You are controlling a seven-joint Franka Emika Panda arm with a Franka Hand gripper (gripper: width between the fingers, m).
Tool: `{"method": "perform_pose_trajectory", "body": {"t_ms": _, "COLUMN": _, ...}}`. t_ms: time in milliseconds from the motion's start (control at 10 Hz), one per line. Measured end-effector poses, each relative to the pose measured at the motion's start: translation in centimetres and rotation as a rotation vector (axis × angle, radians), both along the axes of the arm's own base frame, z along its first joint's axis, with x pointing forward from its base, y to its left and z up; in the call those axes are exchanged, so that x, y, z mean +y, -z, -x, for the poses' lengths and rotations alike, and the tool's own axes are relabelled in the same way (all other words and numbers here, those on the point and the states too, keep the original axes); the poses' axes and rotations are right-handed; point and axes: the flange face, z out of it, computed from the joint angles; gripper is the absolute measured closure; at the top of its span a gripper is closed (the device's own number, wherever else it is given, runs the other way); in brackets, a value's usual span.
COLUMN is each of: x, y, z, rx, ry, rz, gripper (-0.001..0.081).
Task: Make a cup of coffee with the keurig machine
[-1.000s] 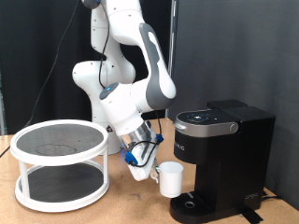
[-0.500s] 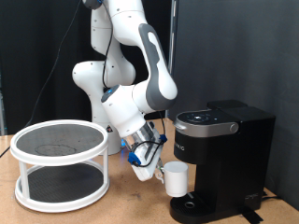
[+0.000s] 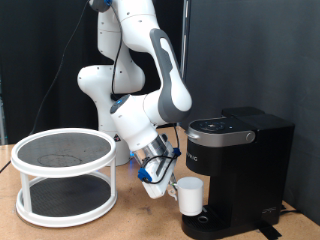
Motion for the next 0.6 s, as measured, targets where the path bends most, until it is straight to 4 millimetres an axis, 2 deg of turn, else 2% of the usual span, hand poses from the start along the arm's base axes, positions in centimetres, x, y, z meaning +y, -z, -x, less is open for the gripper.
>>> {"method": "perform_pose_trajectory", "body": {"t_ms": 600, "x": 1.01, "y": 0.31, "z": -0.99, "rx": -0.004, "ry": 0.001, "rz": -0.015, "gripper": 0.0802}}
